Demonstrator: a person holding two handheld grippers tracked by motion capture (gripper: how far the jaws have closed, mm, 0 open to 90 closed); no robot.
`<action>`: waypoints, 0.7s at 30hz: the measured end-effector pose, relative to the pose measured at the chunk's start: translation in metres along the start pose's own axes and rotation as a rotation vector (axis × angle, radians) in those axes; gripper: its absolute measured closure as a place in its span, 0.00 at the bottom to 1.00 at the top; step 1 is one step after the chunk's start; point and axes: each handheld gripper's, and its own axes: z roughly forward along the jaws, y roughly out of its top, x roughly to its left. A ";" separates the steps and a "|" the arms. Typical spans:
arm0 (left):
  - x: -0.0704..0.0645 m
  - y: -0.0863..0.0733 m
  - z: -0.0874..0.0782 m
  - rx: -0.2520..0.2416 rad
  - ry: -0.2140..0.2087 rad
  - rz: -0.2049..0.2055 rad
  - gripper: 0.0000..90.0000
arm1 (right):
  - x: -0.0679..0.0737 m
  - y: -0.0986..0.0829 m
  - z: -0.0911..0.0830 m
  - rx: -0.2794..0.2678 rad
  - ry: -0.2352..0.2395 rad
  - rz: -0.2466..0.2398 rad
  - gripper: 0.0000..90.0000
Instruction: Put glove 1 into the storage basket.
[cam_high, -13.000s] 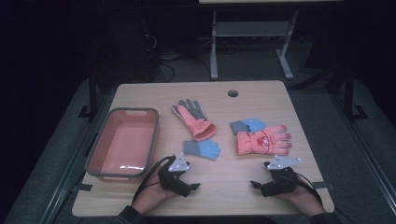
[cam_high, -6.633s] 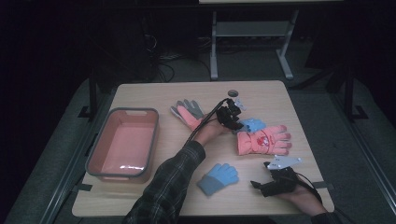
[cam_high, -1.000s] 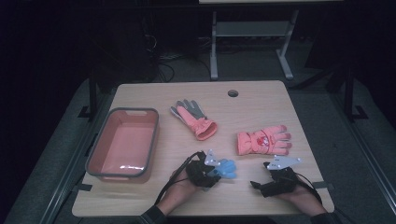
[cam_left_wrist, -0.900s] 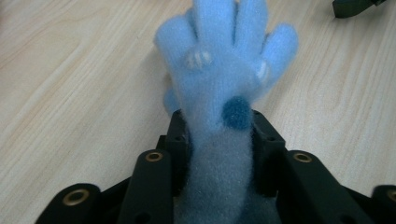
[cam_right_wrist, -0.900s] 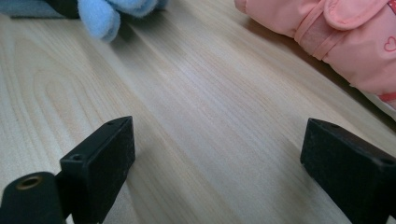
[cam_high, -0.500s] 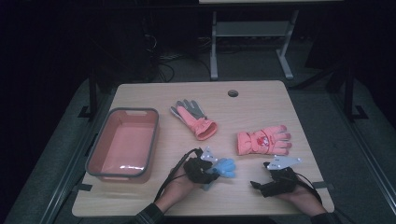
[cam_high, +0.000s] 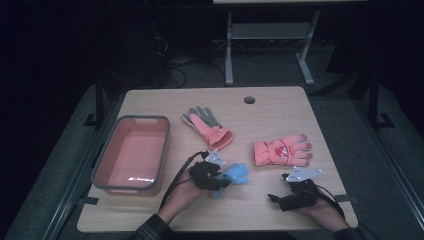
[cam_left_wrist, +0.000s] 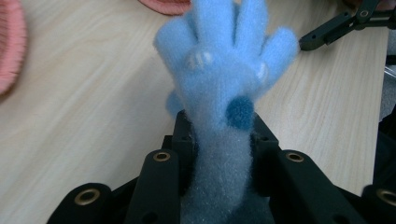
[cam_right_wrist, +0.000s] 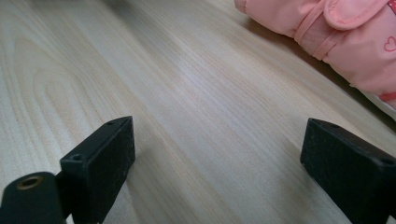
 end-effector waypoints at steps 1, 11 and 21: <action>0.001 0.000 -0.002 -0.009 0.001 -0.009 0.78 | 0.000 0.000 0.000 0.000 0.000 0.000 0.10; 0.016 0.006 -0.031 -0.025 0.018 -0.033 0.78 | 0.000 0.000 0.000 0.001 0.001 0.003 0.10; 0.034 0.009 -0.062 -0.048 0.044 -0.053 0.78 | 0.000 0.000 0.000 -0.001 0.000 -0.001 0.10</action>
